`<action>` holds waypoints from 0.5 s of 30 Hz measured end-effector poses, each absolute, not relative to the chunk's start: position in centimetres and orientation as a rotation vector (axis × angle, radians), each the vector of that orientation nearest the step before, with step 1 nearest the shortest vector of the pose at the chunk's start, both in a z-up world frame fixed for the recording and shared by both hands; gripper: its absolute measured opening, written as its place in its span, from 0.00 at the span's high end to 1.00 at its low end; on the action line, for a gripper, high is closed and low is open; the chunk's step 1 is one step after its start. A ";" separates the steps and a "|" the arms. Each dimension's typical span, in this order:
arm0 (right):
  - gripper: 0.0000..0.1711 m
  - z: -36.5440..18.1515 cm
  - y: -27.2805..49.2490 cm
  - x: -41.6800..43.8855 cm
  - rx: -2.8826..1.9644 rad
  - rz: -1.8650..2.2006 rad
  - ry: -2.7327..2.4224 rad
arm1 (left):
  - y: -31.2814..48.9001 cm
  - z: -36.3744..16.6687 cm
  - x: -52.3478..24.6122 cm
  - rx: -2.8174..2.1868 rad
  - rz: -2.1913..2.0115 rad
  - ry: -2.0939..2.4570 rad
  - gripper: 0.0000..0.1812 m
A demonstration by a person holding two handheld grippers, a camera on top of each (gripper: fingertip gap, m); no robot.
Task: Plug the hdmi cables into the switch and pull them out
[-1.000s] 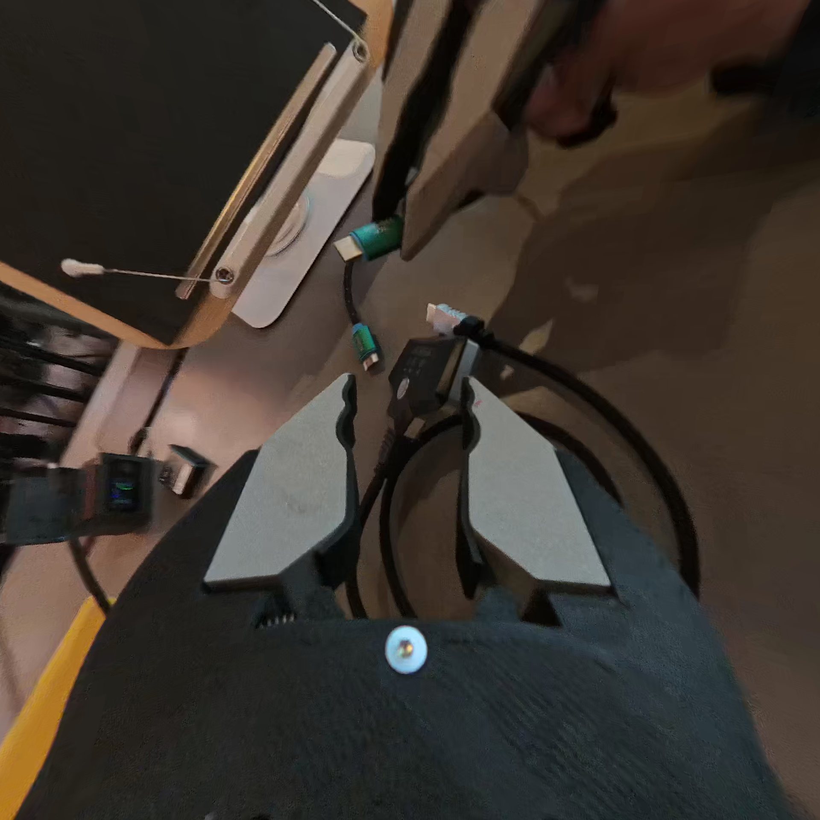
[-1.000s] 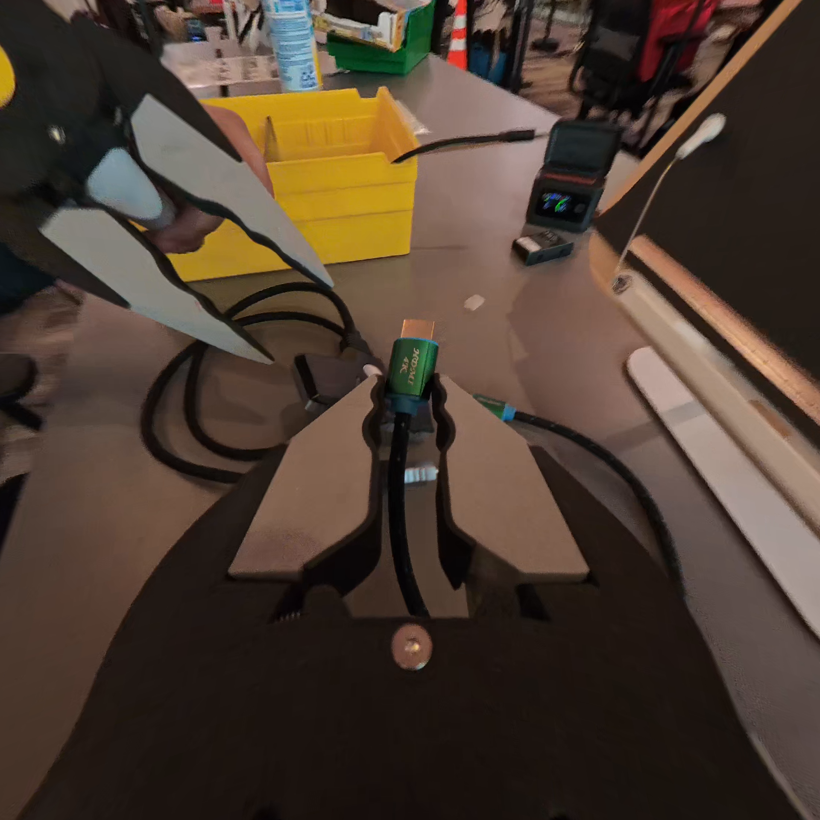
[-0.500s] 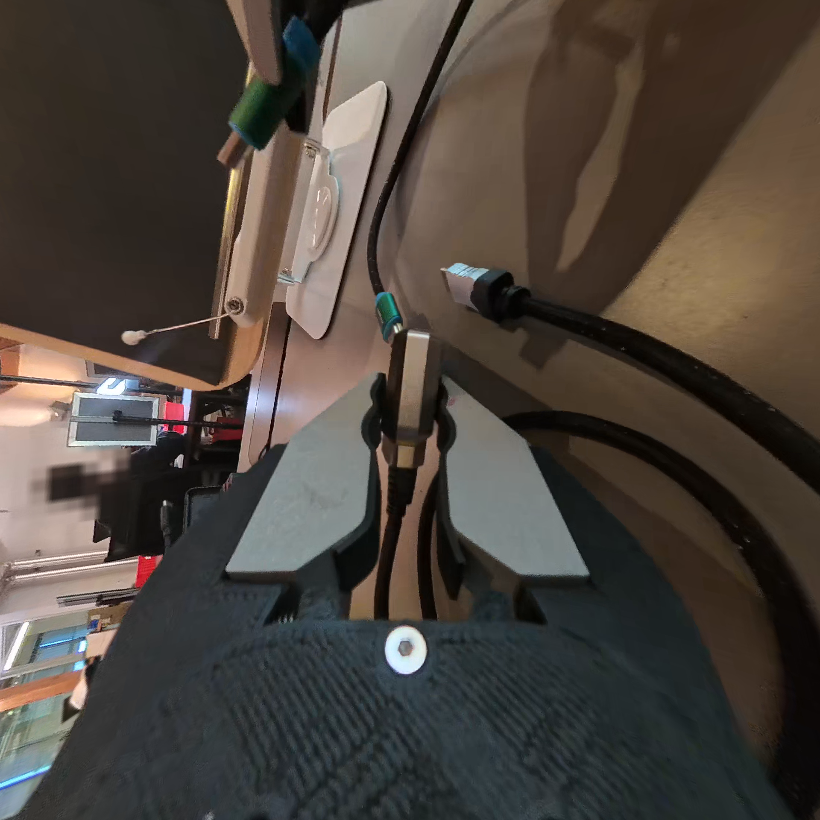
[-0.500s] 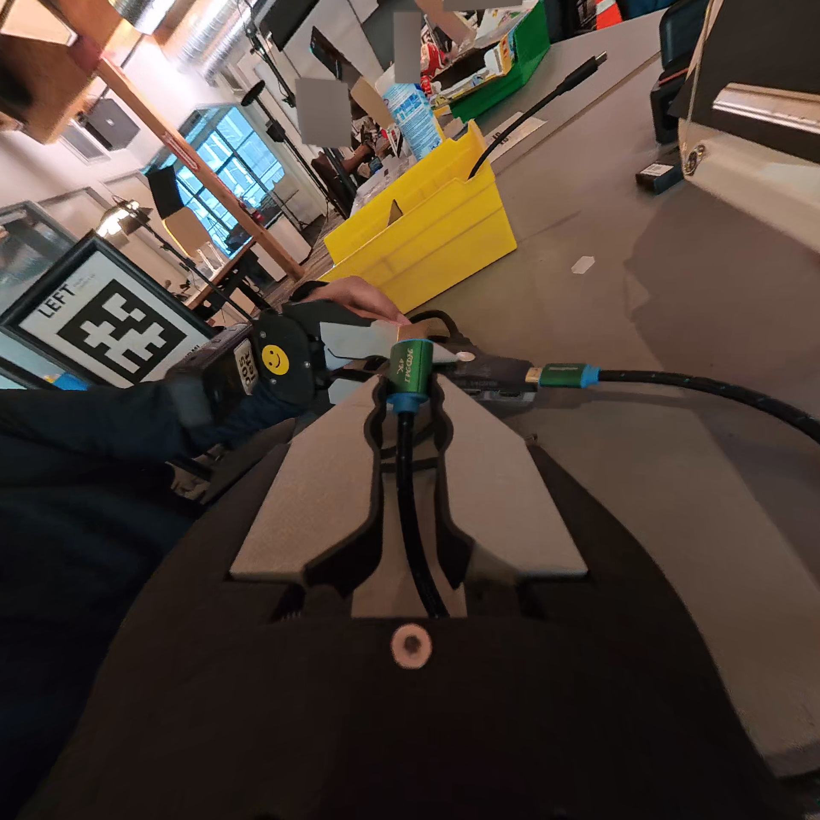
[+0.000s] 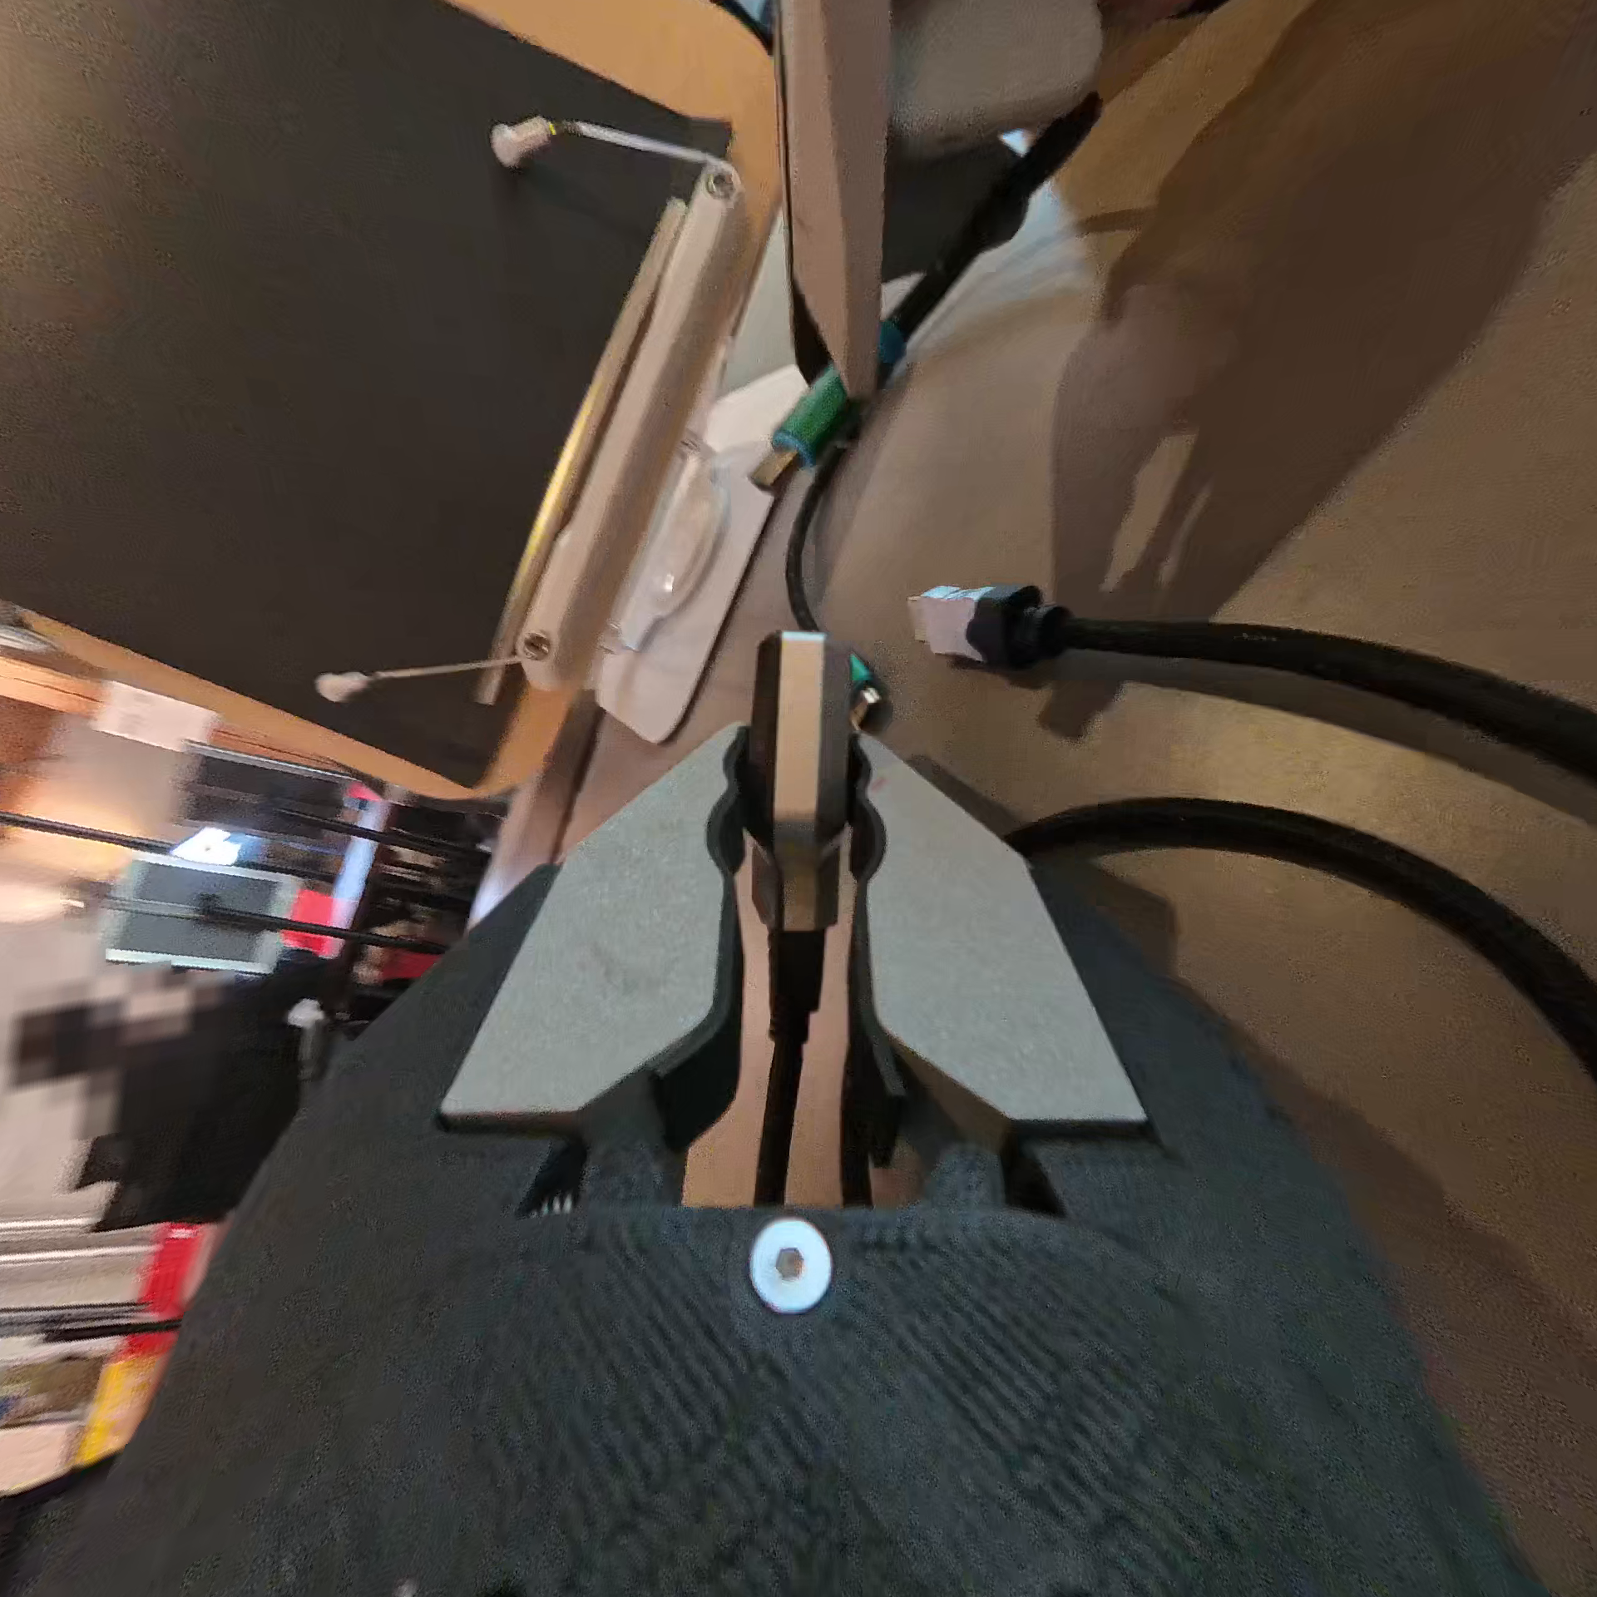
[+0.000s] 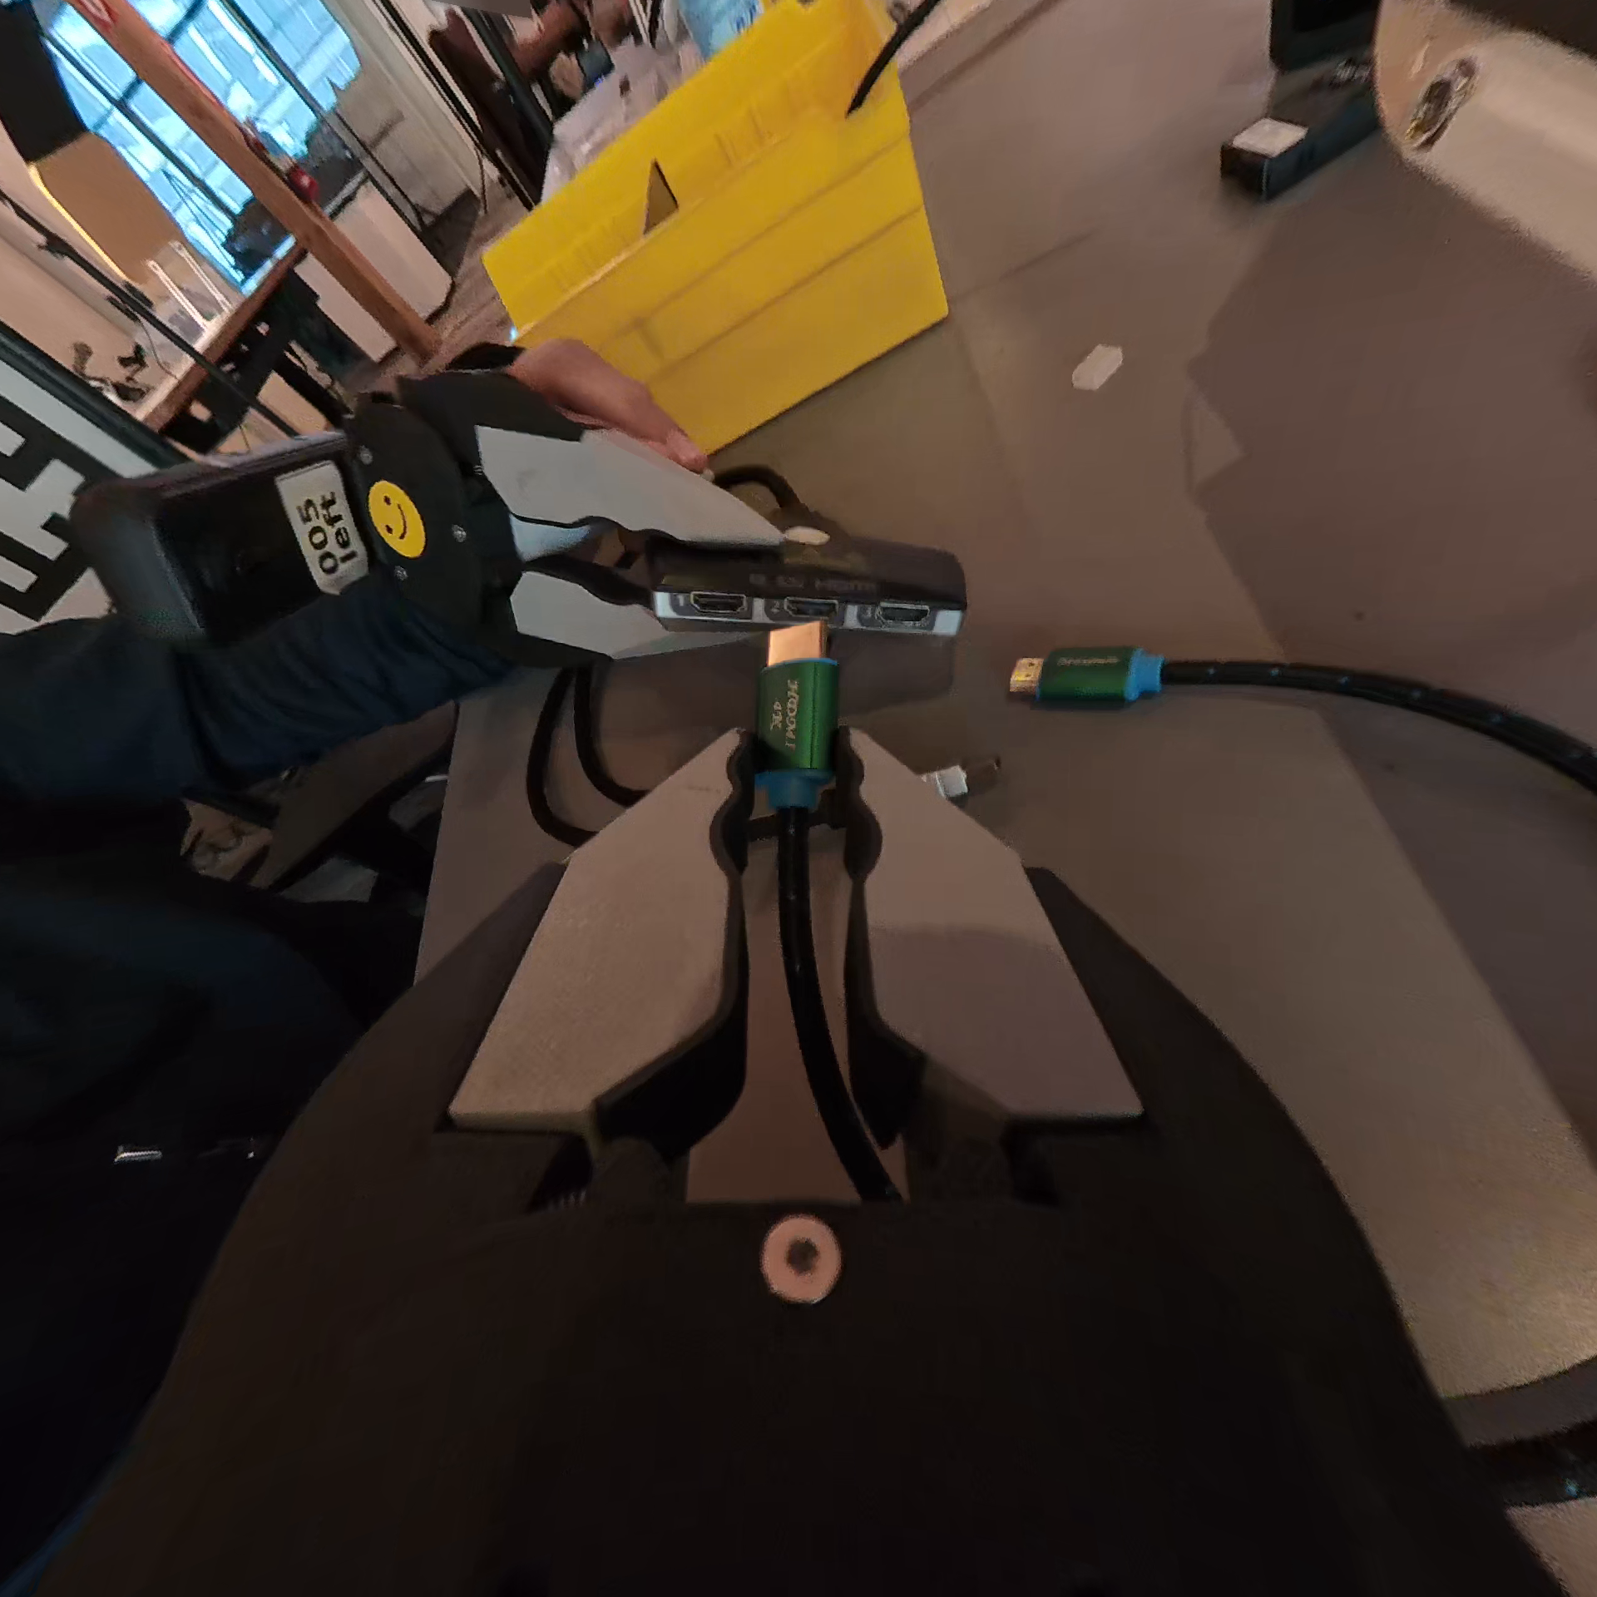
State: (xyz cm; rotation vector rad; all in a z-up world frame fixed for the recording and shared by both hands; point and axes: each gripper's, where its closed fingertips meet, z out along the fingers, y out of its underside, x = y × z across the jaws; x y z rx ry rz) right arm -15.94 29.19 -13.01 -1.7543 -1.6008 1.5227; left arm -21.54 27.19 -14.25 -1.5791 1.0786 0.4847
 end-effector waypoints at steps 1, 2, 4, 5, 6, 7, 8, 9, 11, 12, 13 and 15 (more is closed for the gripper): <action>0.91 -13.3 28.9 -16.0 -1.771 1.515 -1.617 | 27.0 -14.1 -21.3 -1.536 0.520 1.094 0.90; 0.91 -13.6 28.7 -16.0 -1.788 1.512 -1.629 | 26.8 -14.1 -21.1 -1.492 0.557 1.110 0.90; 0.92 -14.1 28.2 -16.2 -1.827 1.517 -1.647 | 26.6 -13.9 -20.8 -1.404 0.662 1.131 0.90; 0.92 -14.4 27.9 -16.2 -1.848 1.526 -1.661 | 26.6 -13.7 -20.8 -1.363 0.724 1.139 0.90; 0.92 -14.6 27.5 -16.1 -1.865 1.533 -1.682 | 26.5 -13.4 -20.7 -1.319 0.781 1.143 0.90; 0.92 -14.9 27.2 -16.0 -1.876 1.535 -1.706 | 26.5 -13.1 -20.6 -1.273 0.834 1.153 0.90; 0.92 -15.1 26.9 -16.0 -1.877 1.540 -1.726 | 26.4 -12.7 -20.5 -1.225 0.891 1.168 0.90; 0.92 -15.0 26.7 -15.9 -1.870 1.558 -1.738 | 26.3 -12.4 -20.3 -1.175 0.944 1.186 0.90; 0.93 -14.5 26.3 -15.9 -1.853 1.626 -1.736 | 25.8 -12.4 -19.8 -1.103 0.996 1.229 0.90; 0.93 -14.2 26.1 -15.8 -1.850 1.662 -1.730 | 25.6 -12.6 -19.6 -1.077 1.012 1.244 0.90; 0.93 -14.0 26.0 -15.7 -1.848 1.694 -1.727 | 25.4 -12.7 -19.5 -1.054 1.022 1.257 0.90; 0.93 -13.9 25.6 -15.4 -1.854 1.732 -1.742 | 24.9 -12.9 -19.2 -1.020 1.024 1.279 0.90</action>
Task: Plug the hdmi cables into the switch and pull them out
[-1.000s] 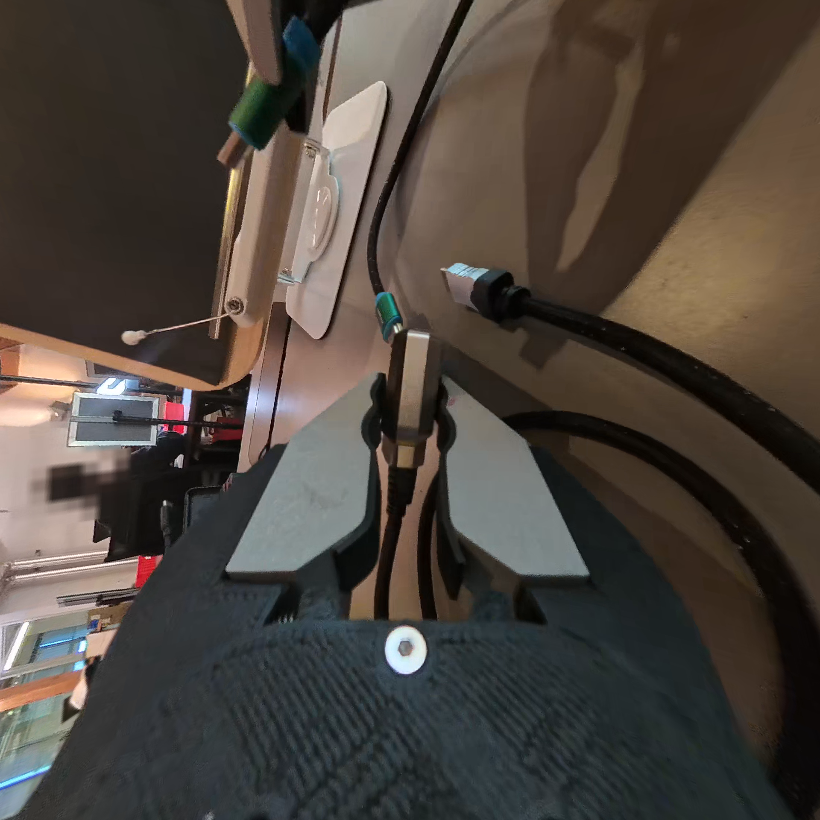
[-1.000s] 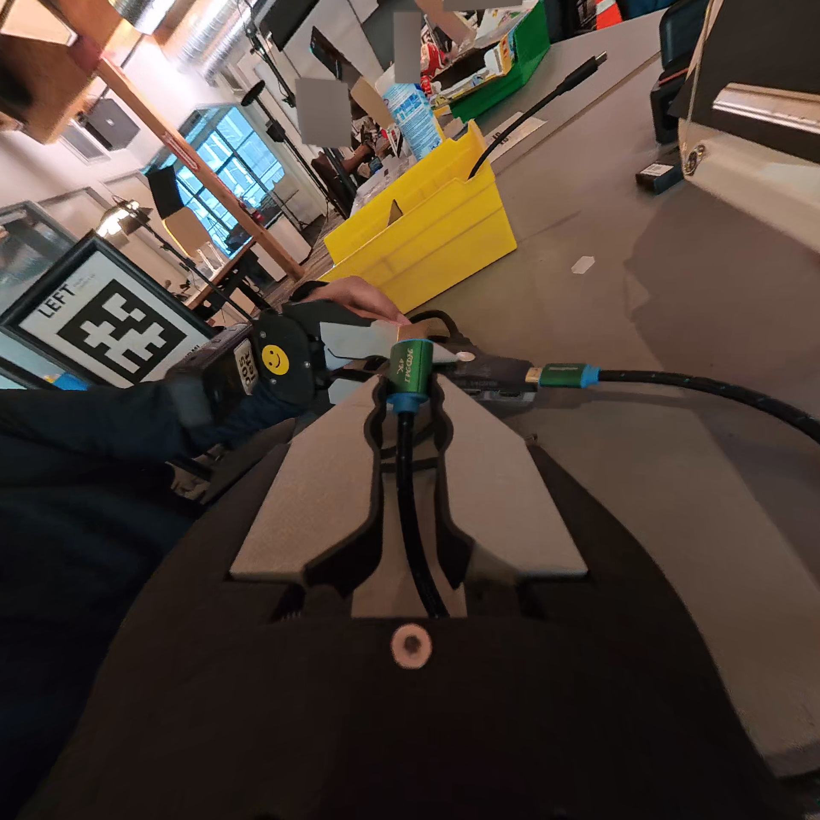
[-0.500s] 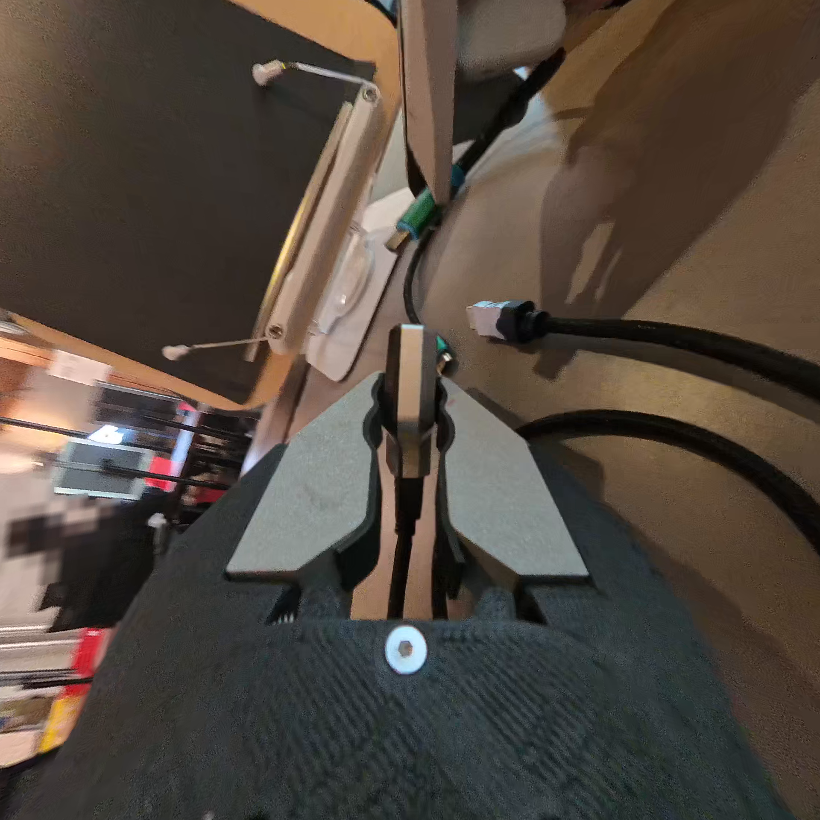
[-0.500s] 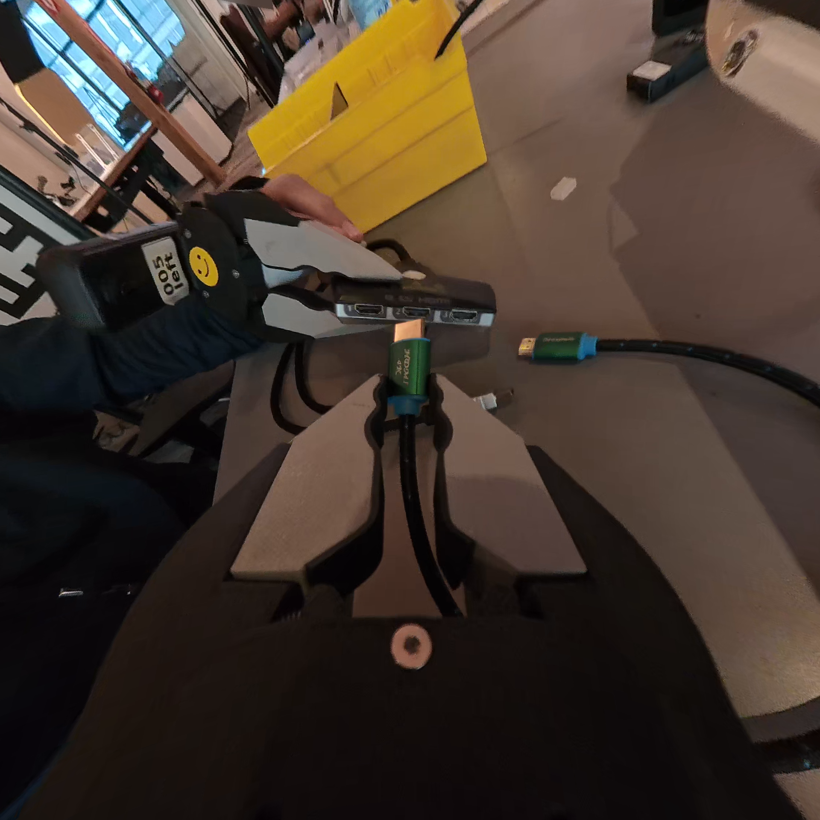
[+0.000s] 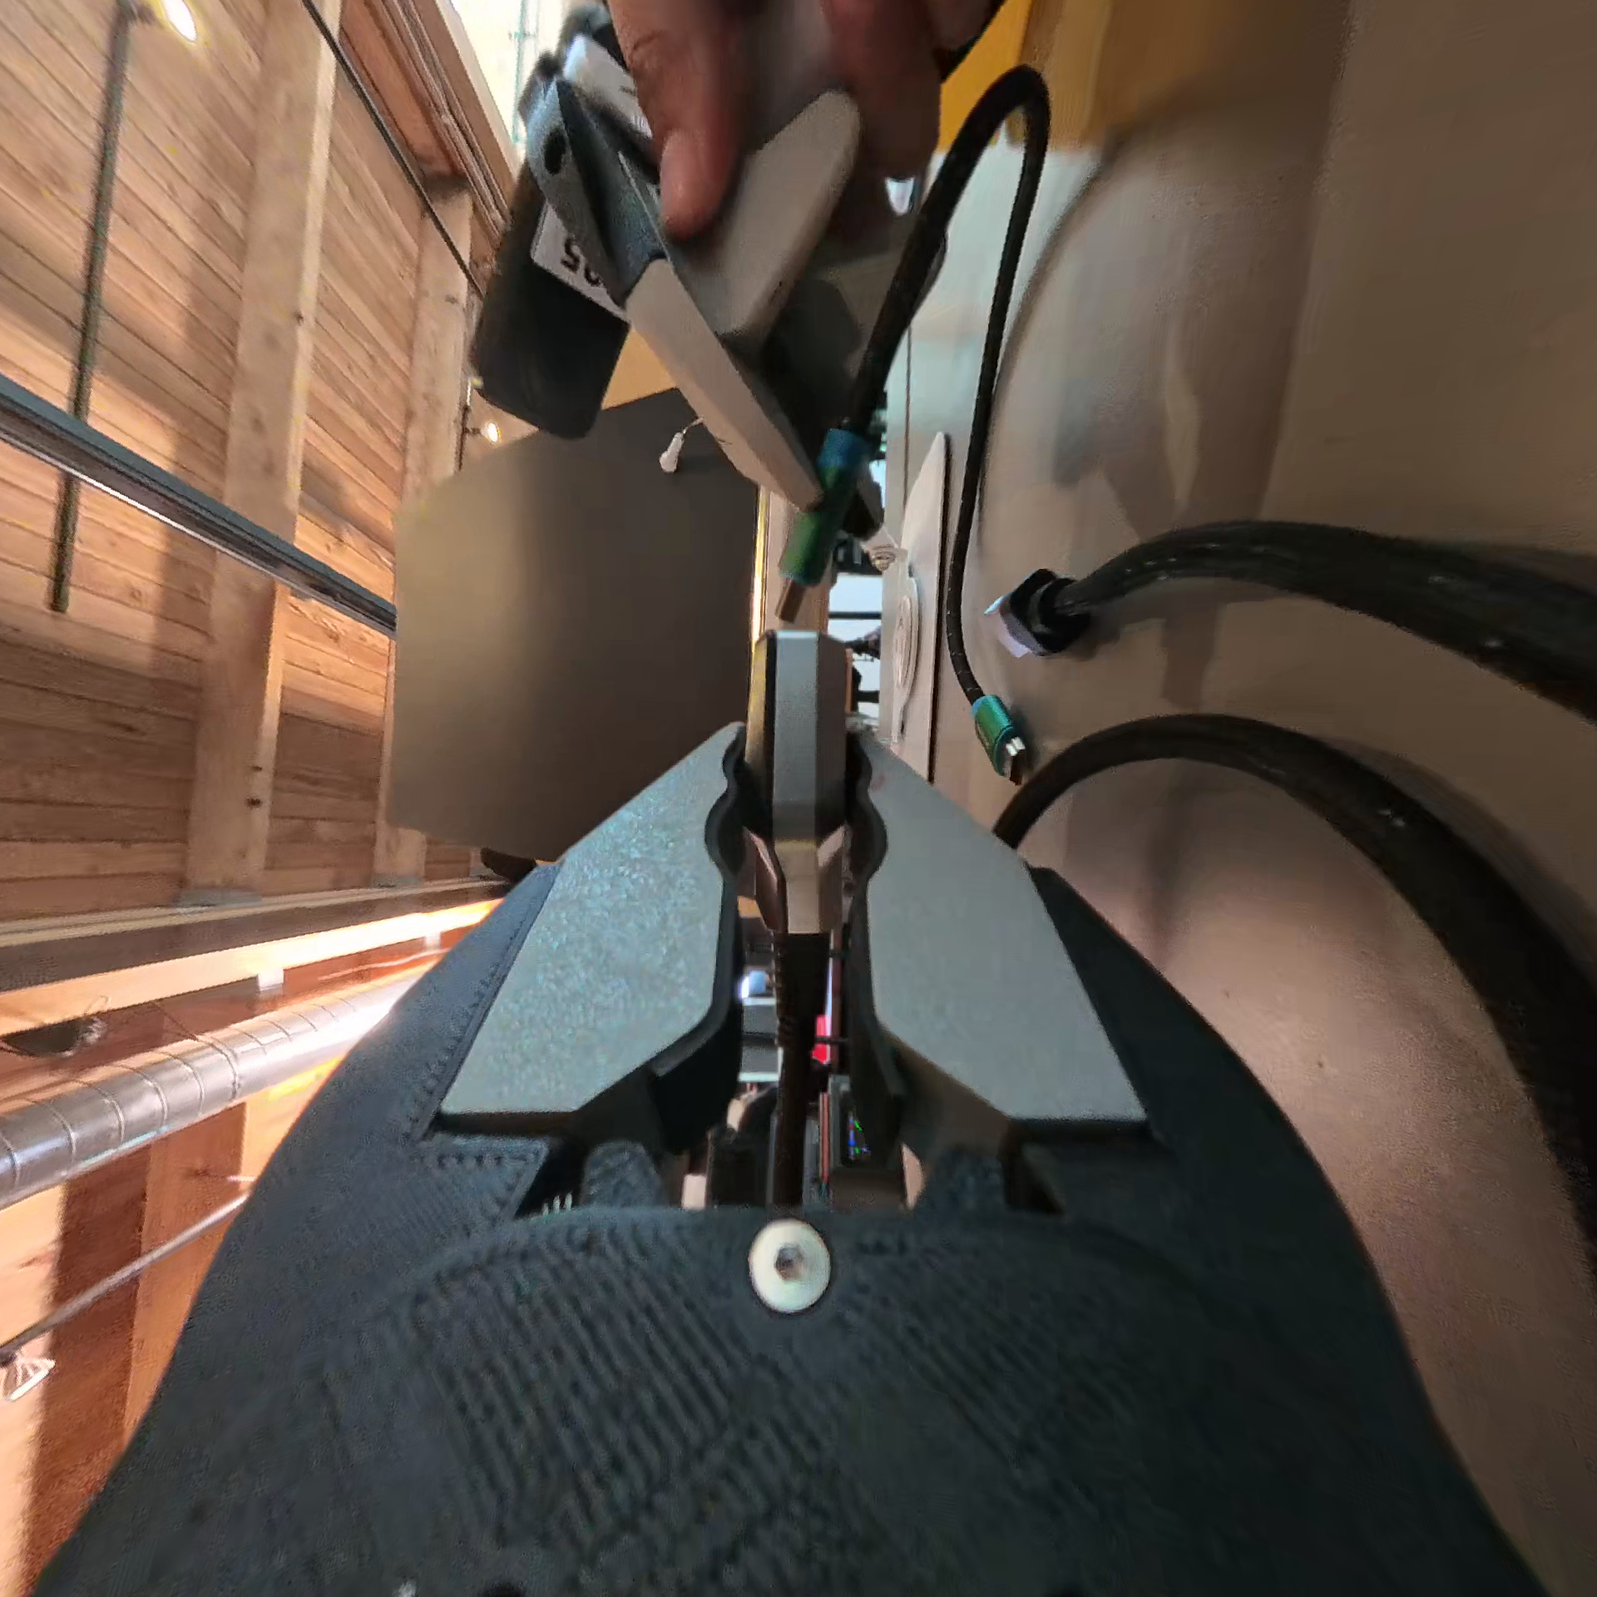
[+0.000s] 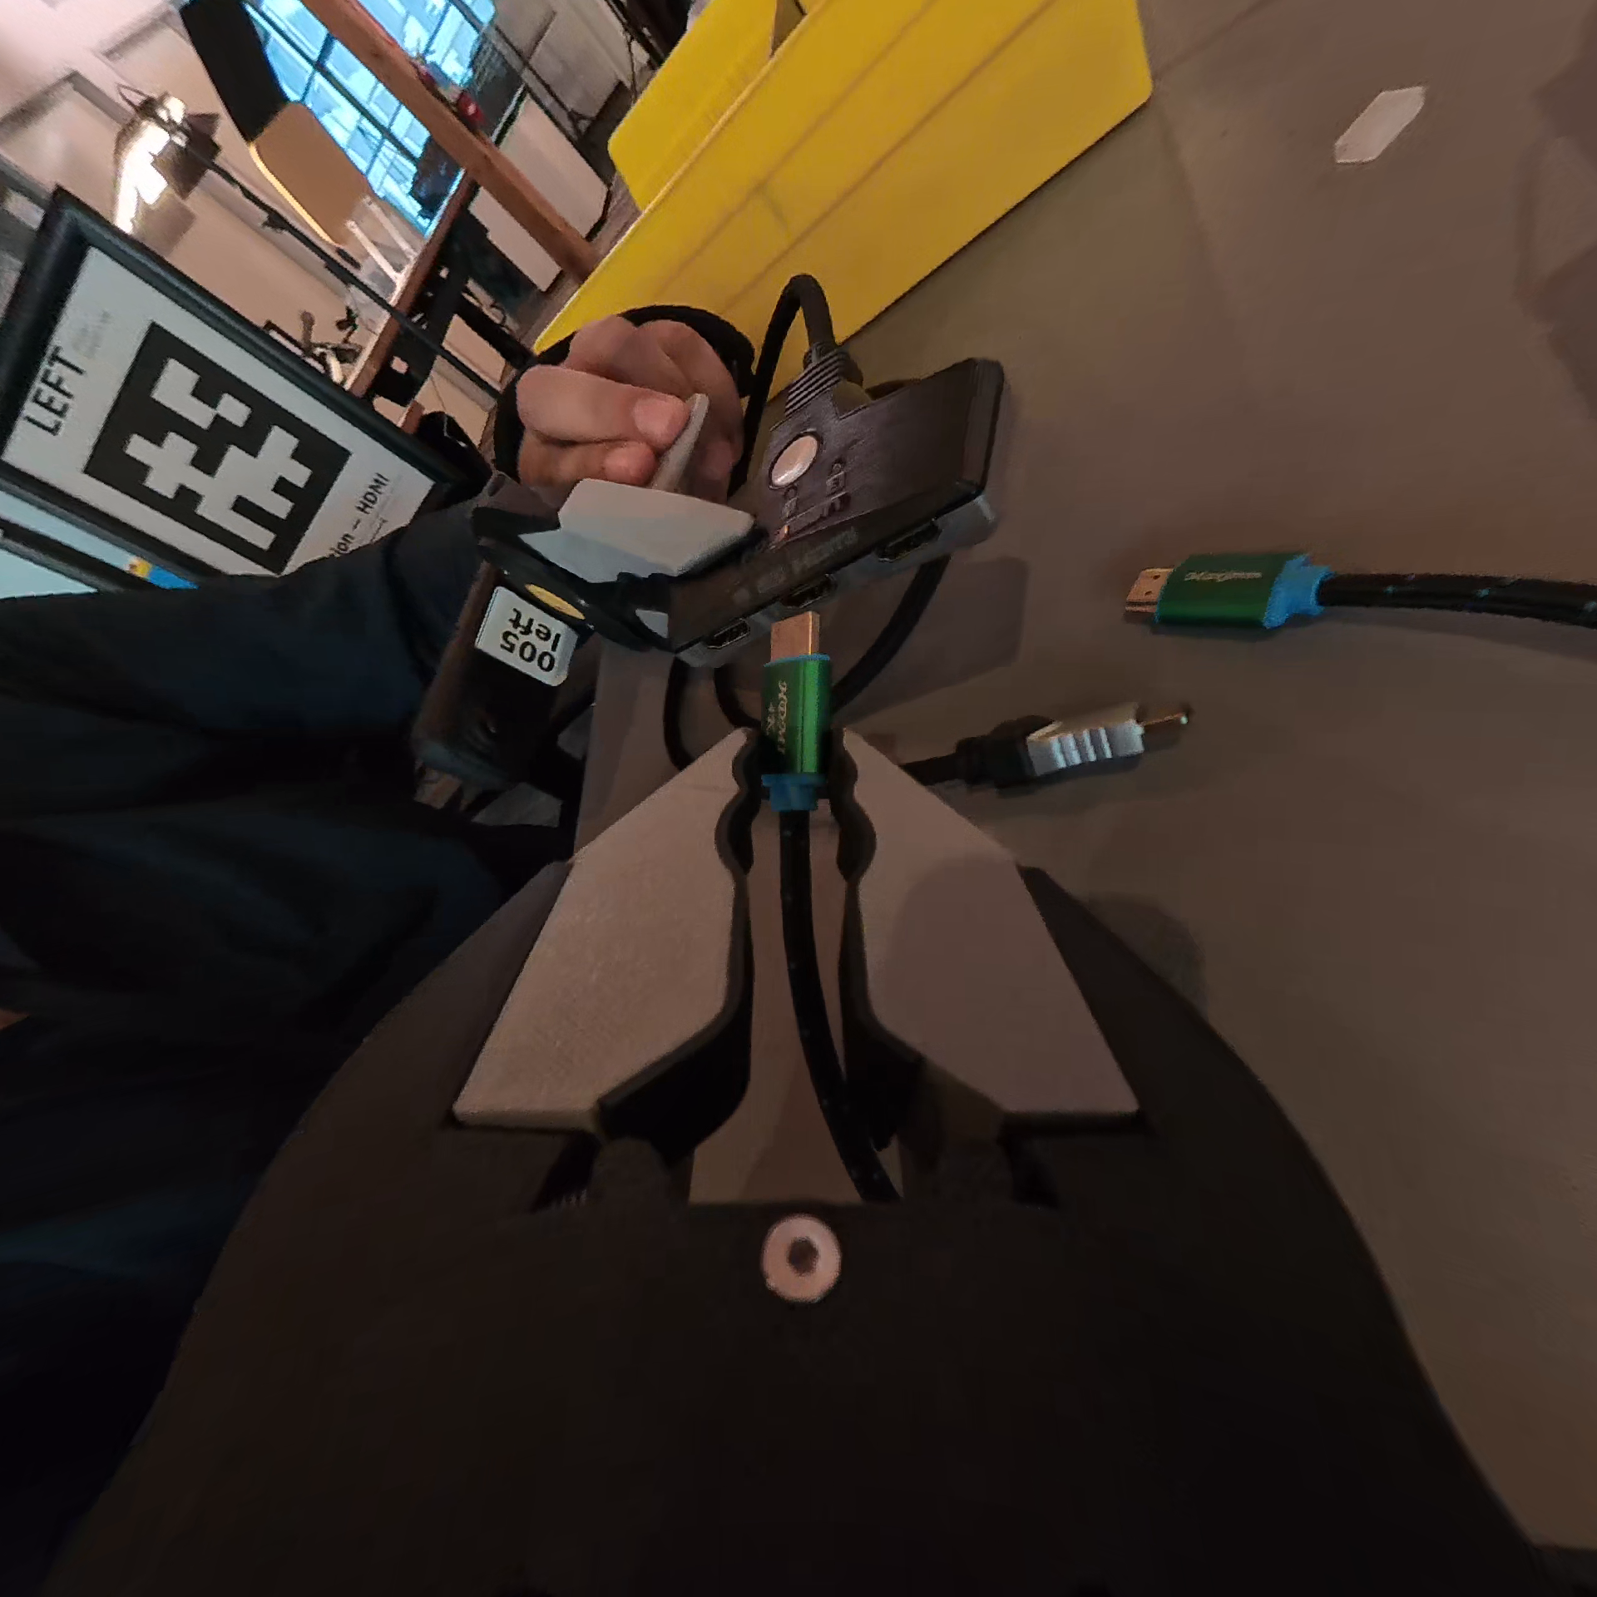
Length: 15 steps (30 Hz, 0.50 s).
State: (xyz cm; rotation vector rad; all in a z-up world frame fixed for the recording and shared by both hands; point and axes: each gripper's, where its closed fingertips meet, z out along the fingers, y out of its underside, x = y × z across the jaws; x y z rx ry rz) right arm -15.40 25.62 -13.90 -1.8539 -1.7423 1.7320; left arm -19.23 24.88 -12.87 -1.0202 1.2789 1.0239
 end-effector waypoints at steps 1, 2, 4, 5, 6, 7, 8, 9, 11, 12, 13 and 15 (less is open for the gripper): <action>0.93 -14.0 25.4 -15.3 -1.857 1.737 -1.757 | 24.7 -12.9 -19.1 -1.006 1.025 1.289 0.90; 0.93 -14.1 25.2 -15.2 -1.857 1.743 -1.774 | 24.5 -13.0 -19.0 -0.992 1.030 1.299 0.90; 0.93 -14.1 24.5 -15.1 -1.847 1.771 -1.813 | 24.4 -13.4 -19.0 -0.987 1.029 1.319 0.90; 0.93 -14.1 24.1 -15.0 -1.841 1.787 -1.834 | 24.4 -13.4 -19.0 -0.984 1.026 1.324 0.90; 0.93 -14.2 23.8 -14.9 -1.840 1.795 -1.853 | 24.4 -13.4 -18.9 -0.979 1.025 1.323 0.90; 0.93 -14.3 23.5 -14.9 -1.844 1.794 -1.869 | 24.3 -13.3 -18.8 -0.975 1.025 1.321 0.90; 0.94 -14.4 23.3 -14.9 -1.846 1.796 -1.887 | 24.3 -13.2 -18.6 -0.966 1.028 1.321 0.90; 0.94 -14.5 23.0 -14.8 -1.844 1.804 -1.905 | 24.2 -13.2 -18.4 -0.955 1.032 1.327 0.90; 0.94 -14.7 22.6 -14.7 -1.852 1.811 -1.937 | 24.1 -13.3 -18.1 -0.935 1.048 1.339 0.90; 0.94 -14.8 22.6 -14.6 -1.854 1.814 -1.942 | 24.1 -13.4 -18.1 -0.925 1.054 1.345 0.90; 0.94 -14.8 22.5 -14.5 -1.854 1.822 -1.946 | 24.0 -13.4 -18.0 -0.914 1.059 1.350 0.90; 0.94 -15.0 22.1 -14.2 -1.850 1.821 -1.989 | 23.9 -13.4 -17.9 -0.882 1.084 1.361 0.90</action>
